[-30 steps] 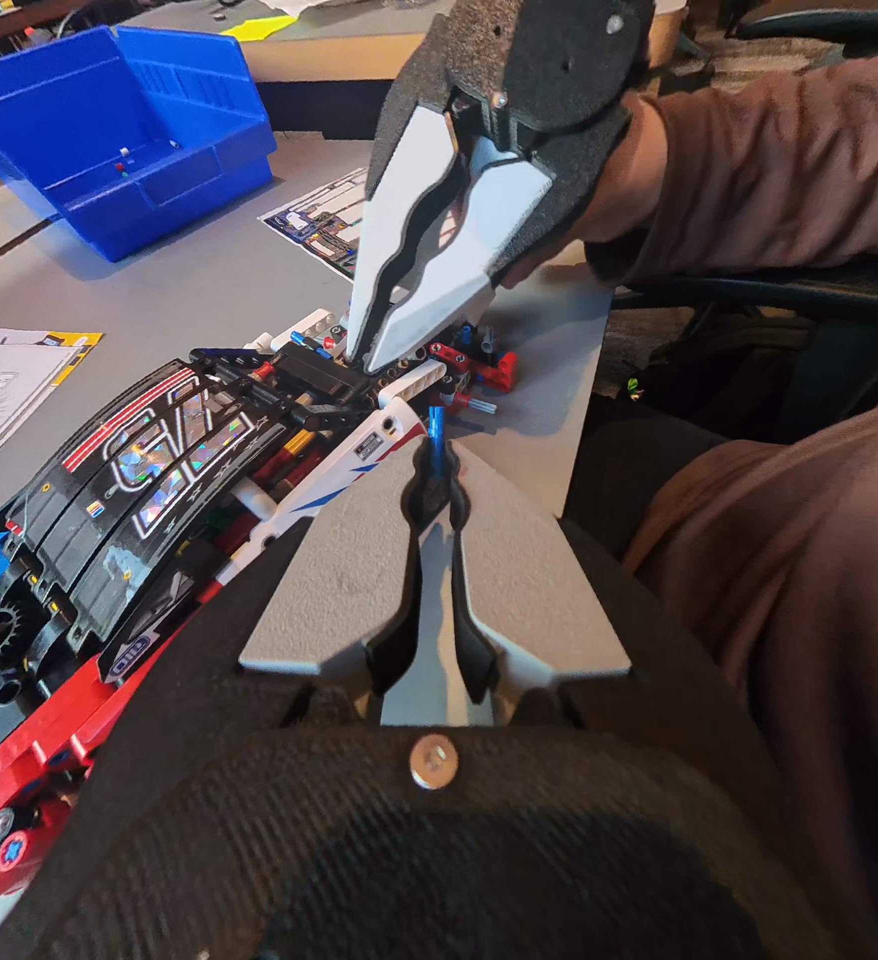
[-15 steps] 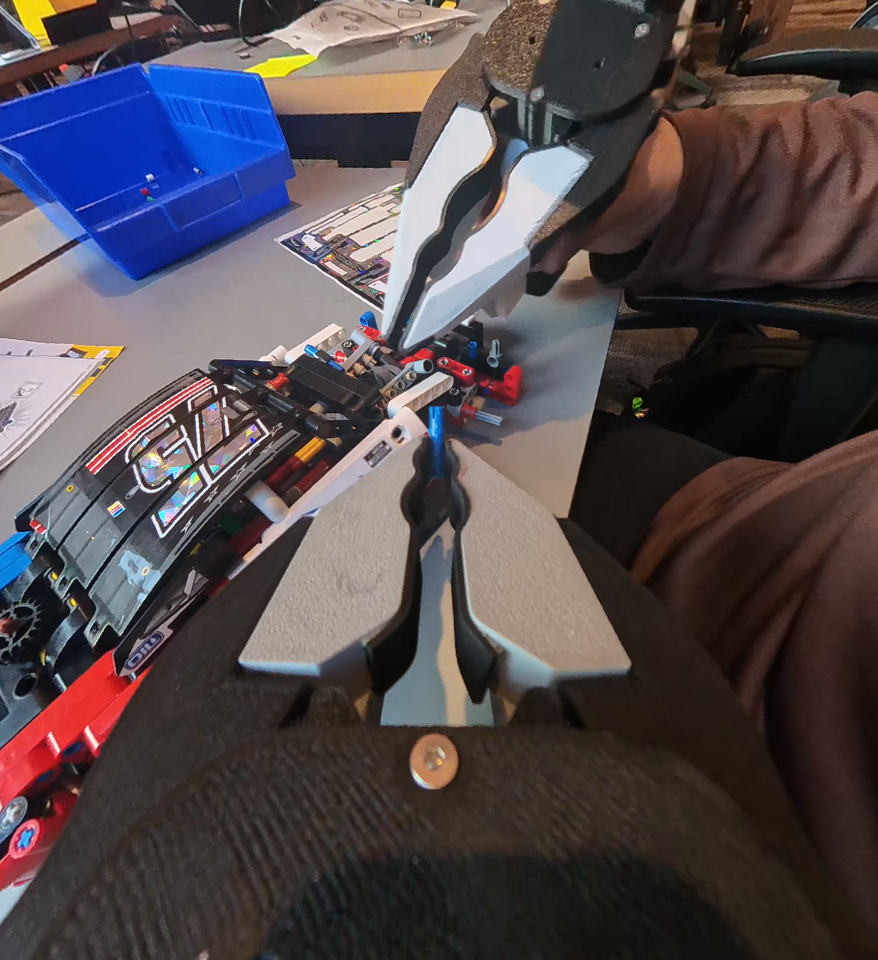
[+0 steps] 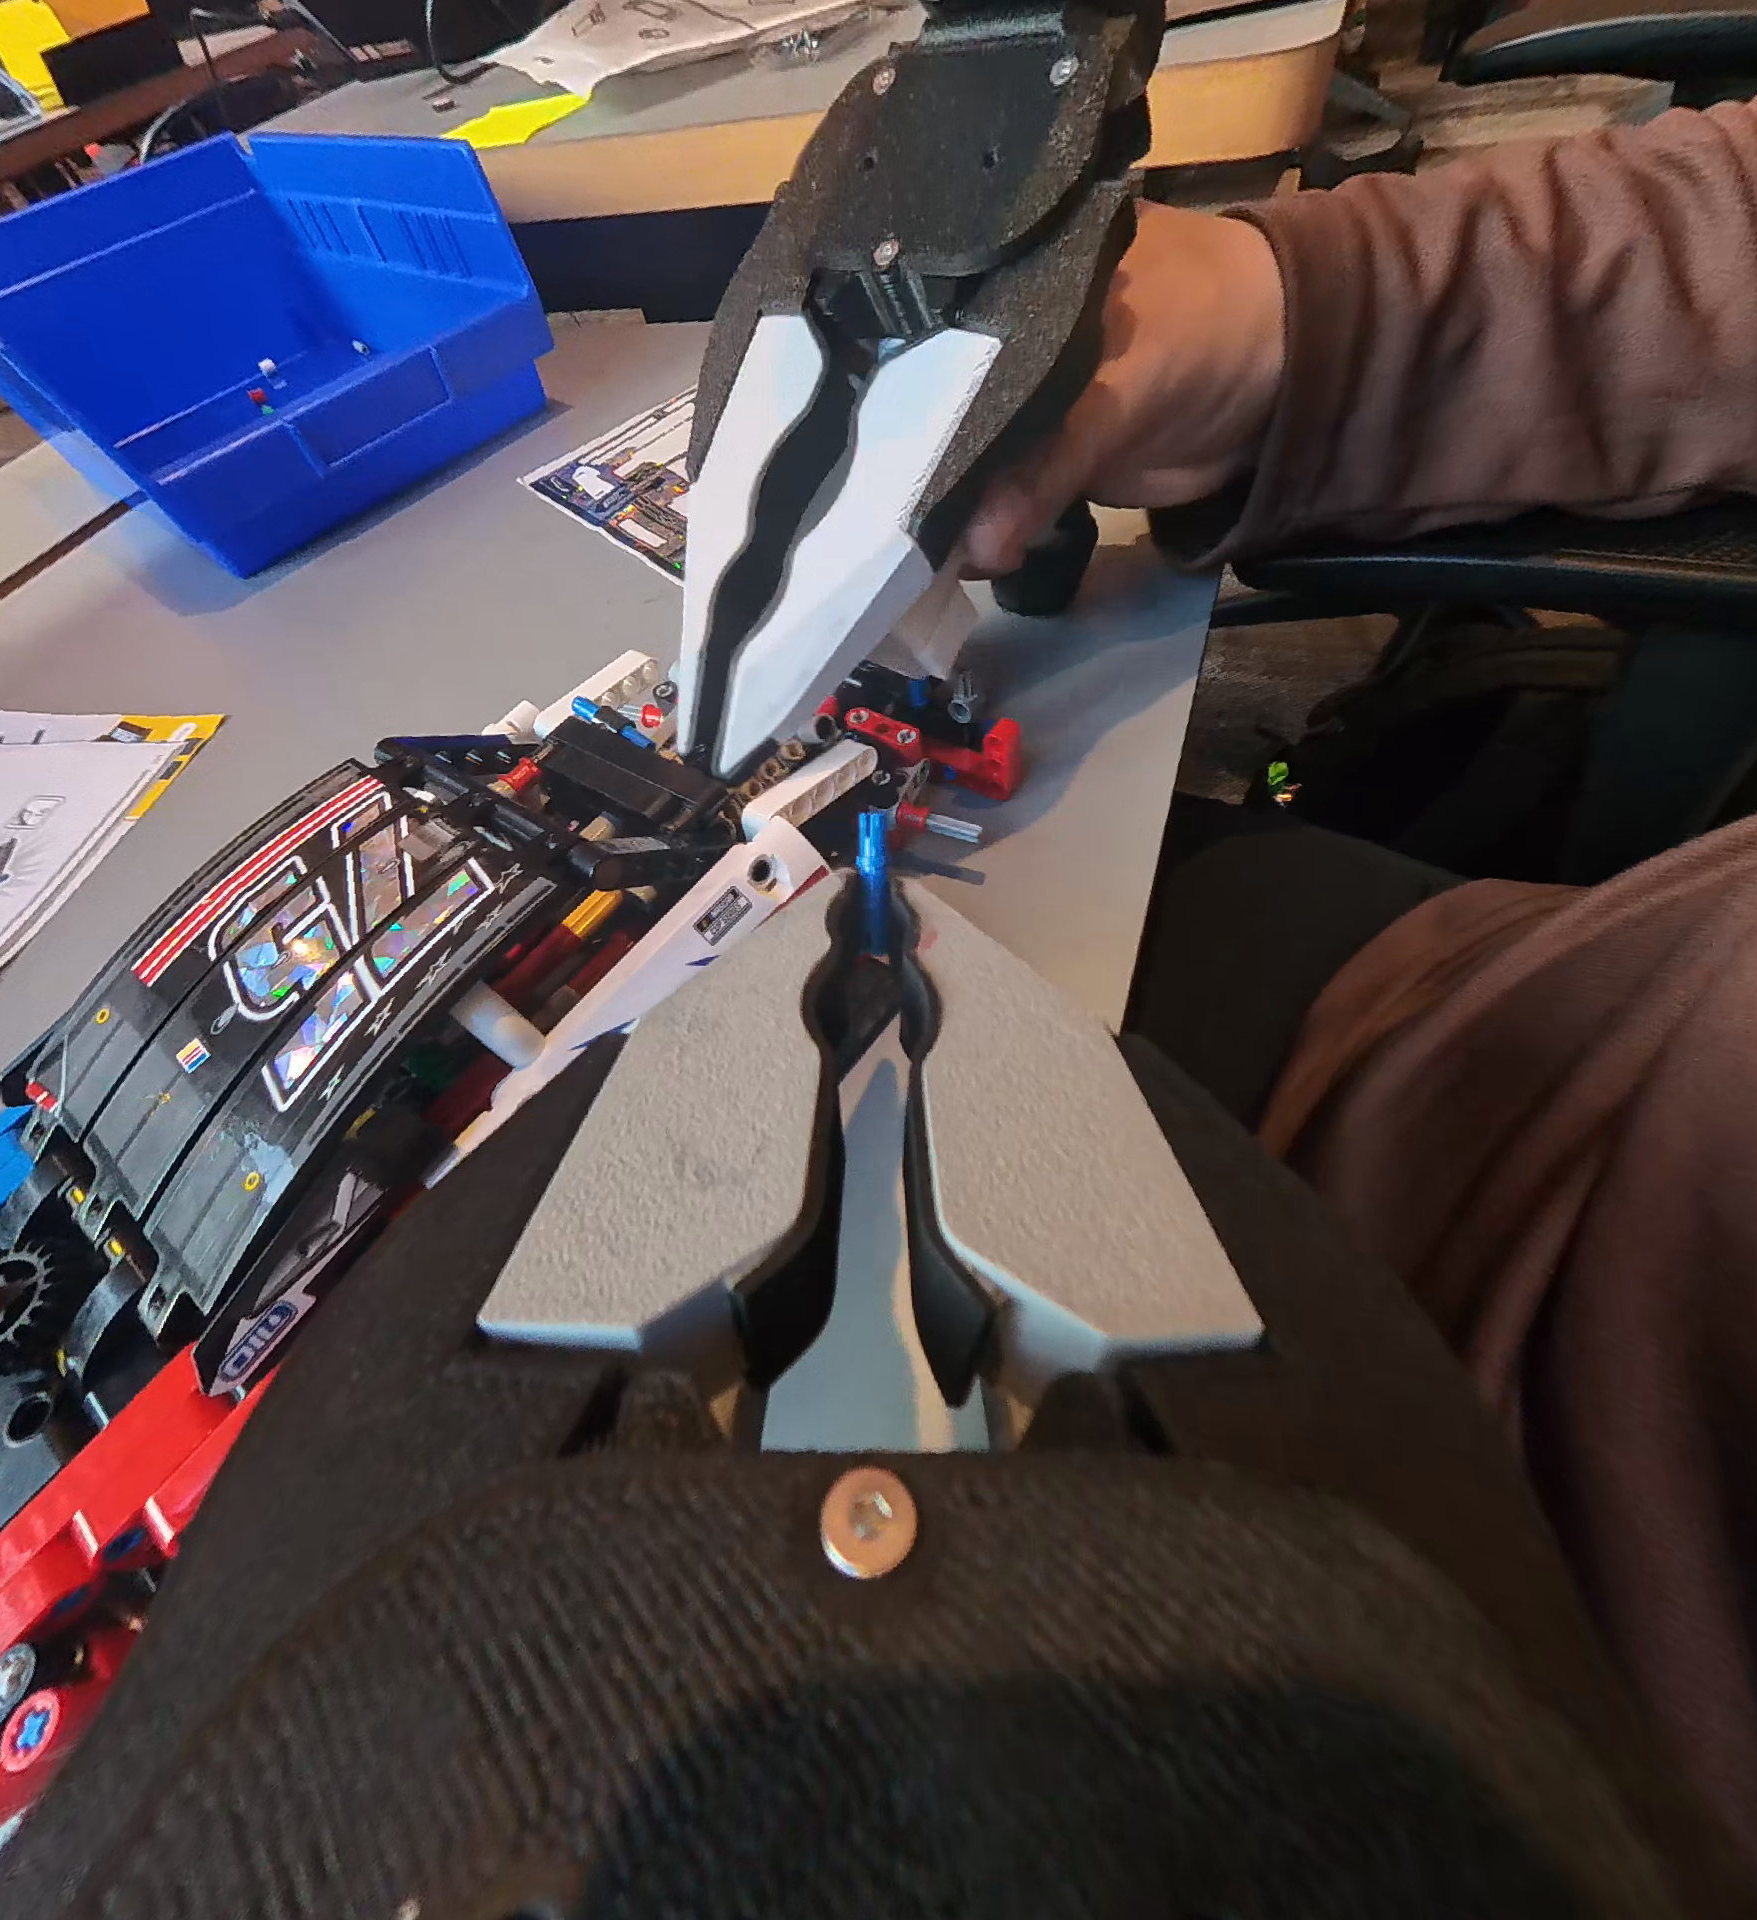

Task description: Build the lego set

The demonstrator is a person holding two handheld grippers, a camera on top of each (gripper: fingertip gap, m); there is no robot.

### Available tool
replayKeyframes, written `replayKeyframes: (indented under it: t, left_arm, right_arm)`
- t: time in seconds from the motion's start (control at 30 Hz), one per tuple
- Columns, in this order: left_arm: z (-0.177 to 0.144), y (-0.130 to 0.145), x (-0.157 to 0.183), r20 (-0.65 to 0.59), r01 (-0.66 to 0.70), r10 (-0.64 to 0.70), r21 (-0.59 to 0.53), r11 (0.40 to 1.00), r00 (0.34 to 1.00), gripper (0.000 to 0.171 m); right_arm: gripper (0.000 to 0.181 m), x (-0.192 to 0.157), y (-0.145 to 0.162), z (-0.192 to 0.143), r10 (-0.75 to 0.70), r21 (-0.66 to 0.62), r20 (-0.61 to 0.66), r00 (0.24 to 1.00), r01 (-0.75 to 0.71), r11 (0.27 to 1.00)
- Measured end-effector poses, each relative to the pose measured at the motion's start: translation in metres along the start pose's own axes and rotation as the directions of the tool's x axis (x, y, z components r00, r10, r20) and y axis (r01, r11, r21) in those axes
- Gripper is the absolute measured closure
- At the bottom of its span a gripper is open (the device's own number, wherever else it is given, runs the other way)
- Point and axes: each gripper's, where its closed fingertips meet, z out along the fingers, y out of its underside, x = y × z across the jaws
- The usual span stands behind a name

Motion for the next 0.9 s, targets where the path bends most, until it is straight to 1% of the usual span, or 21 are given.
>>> replayKeyframes:
  t: [0.03, 0.1, 0.13, 0.2, 0.27, 0.33, 0.4, 0.43, 0.5, 0.57, 0.6, 0.63, 0.67, 0.7, 0.73, 0.77, 0.8, 0.83, 0.9]
  left_arm:
    - [0.0, 0.0, 0.0, -0.001, -0.002, 0.002, -0.003, 1.0, 1.0, 0.17]
    - [0.001, 0.001, 0.001, -0.003, -0.002, 0.002, -0.007, 1.0, 1.0, 0.17]
    - [0.001, 0.001, 0.0, -0.003, 0.001, -0.001, -0.006, 1.0, 1.0, 0.17]
    - [0.0, 0.0, 0.0, -0.005, 0.009, -0.009, -0.003, 1.0, 1.0, 0.17]
    - [0.0, 0.0, -0.001, -0.009, 0.02, -0.02, -0.001, 1.0, 1.0, 0.17]
    - [0.0, 0.0, -0.001, -0.011, 0.027, -0.027, 0.001, 1.0, 1.0, 0.17]
    - [0.0, 0.0, -0.002, -0.011, 0.028, -0.028, 0.001, 1.0, 1.0, 0.17]
    - [0.0, 0.0, -0.002, -0.01, 0.028, -0.028, 0.0, 1.0, 1.0, 0.17]
    - [0.0, -0.001, -0.003, 0.001, 0.025, -0.025, 0.005, 1.0, 1.0, 0.17]
    - [-0.001, -0.002, -0.004, 0.014, 0.024, -0.025, 0.015, 1.0, 1.0, 0.17]
    - [-0.002, -0.005, -0.005, 0.024, 0.025, -0.026, 0.034, 0.999, 0.999, 0.17]
    - [-0.004, -0.01, -0.005, 0.03, 0.02, -0.023, 0.072, 0.997, 0.999, 0.17]
    - [-0.007, -0.017, -0.004, 0.038, 0.003, -0.008, 0.117, 0.993, 0.999, 0.17]
    - [-0.009, -0.023, -0.005, 0.065, -0.033, 0.023, 0.152, 0.988, 0.998, 0.17]
    - [-0.011, -0.026, -0.007, 0.114, -0.095, 0.076, 0.173, 0.98, 0.991, 0.17]
    - [-0.011, -0.027, -0.009, 0.165, -0.168, 0.139, 0.174, 0.97, 0.976, 0.17]
    - [-0.011, -0.027, -0.009, 0.202, -0.233, 0.199, 0.165, 0.958, 0.959, 0.17]
    - [-0.01, -0.026, -0.007, 0.224, -0.281, 0.244, 0.153, 0.947, 0.944, 0.17]
    - [-0.008, -0.027, -0.002, 0.249, -0.343, 0.3, 0.15, 0.927, 0.921, 0.171]
  right_arm:
    - [0.174, 0.0, 0.0, 0.0, -0.008, -0.001, 0.003, 1.0, 0.008, 1.0]
    - [0.174, 0.0, 0.0, 0.0, -0.047, -0.002, -0.006, 0.999, 0.047, 0.999]
    - [0.174, 0.0, 0.0, 0.0, -0.092, -0.007, -0.026, 0.995, 0.091, 0.996]
    - [0.175, 0.001, 0.0, 0.0, -0.228, -0.038, -0.09, 0.97, 0.225, 0.974]
    - [0.175, 0.002, 0.0, -0.001, -0.388, -0.096, -0.163, 0.907, 0.377, 0.921]
    - [0.175, 0.002, 0.0, -0.001, -0.513, -0.153, -0.218, 0.831, 0.49, 0.858]
    - [0.174, 0.002, -0.001, -0.002, -0.569, -0.182, -0.247, 0.784, 0.539, 0.822]
    - [0.175, 0.002, -0.001, -0.002, -0.579, -0.187, -0.253, 0.775, 0.548, 0.815]
    - [0.179, 0.002, -0.001, -0.005, -0.57, -0.182, -0.248, 0.783, 0.54, 0.821]
    - [0.181, 0.0, -0.007, -0.013, -0.526, -0.137, -0.252, 0.812, 0.508, 0.85]
    - [0.181, -0.004, -0.012, -0.018, -0.487, -0.096, -0.244, 0.839, 0.479, 0.873]
    - [0.181, -0.012, -0.016, -0.021, -0.432, -0.048, -0.209, 0.877, 0.433, 0.9]
    - [0.18, -0.024, -0.019, -0.022, -0.36, 0.004, -0.146, 0.921, 0.365, 0.931]
    - [0.175, -0.037, -0.024, -0.023, -0.279, 0.06, -0.07, 0.958, 0.283, 0.957]
    - [0.171, -0.051, -0.031, -0.024, -0.206, 0.116, 0.008, 0.978, 0.204, 0.972]
    - [0.171, -0.062, -0.038, -0.025, -0.157, 0.16, 0.067, 0.985, 0.144, 0.976]
    - [0.171, -0.068, -0.043, -0.025, -0.13, 0.185, 0.094, 0.987, 0.111, 0.976]
    - [0.171, -0.07, -0.046, -0.025, -0.121, 0.196, 0.092, 0.988, 0.101, 0.975]
    - [0.171, -0.068, -0.049, -0.021, -0.121, 0.196, 0.058, 0.991, 0.108, 0.975]
